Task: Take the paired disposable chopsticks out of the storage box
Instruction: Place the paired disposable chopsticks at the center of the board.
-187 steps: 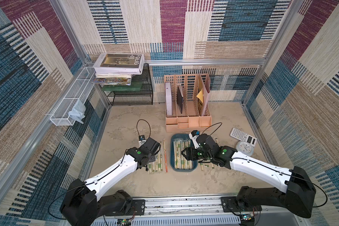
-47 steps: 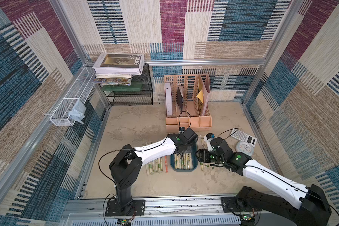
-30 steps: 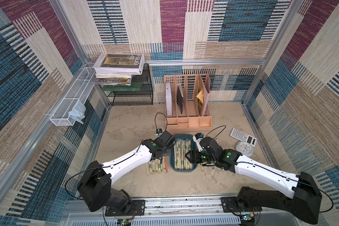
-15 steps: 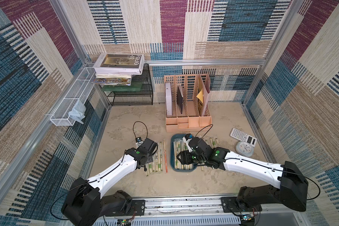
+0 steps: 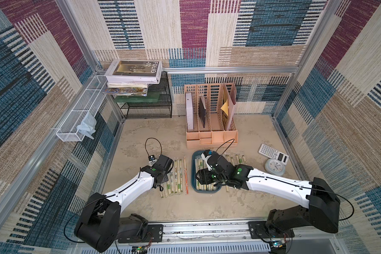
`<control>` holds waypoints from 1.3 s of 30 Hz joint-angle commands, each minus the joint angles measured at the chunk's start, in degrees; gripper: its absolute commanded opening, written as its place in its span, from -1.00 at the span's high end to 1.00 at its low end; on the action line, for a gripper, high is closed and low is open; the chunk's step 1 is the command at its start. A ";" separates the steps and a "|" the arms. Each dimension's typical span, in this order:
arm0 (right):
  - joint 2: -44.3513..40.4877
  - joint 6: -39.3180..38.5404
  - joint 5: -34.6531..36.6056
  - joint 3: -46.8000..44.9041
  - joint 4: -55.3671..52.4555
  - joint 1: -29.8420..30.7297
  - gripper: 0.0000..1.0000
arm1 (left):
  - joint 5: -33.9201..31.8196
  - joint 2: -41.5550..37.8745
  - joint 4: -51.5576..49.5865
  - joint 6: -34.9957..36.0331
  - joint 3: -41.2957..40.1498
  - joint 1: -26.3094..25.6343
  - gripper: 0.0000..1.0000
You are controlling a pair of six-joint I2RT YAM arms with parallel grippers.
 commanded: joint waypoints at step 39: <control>-7.48 -0.01 0.71 -6.54 0.24 -7.10 -0.47 | 15.42 -4.85 0.98 -5.30 9.14 -7.09 0.19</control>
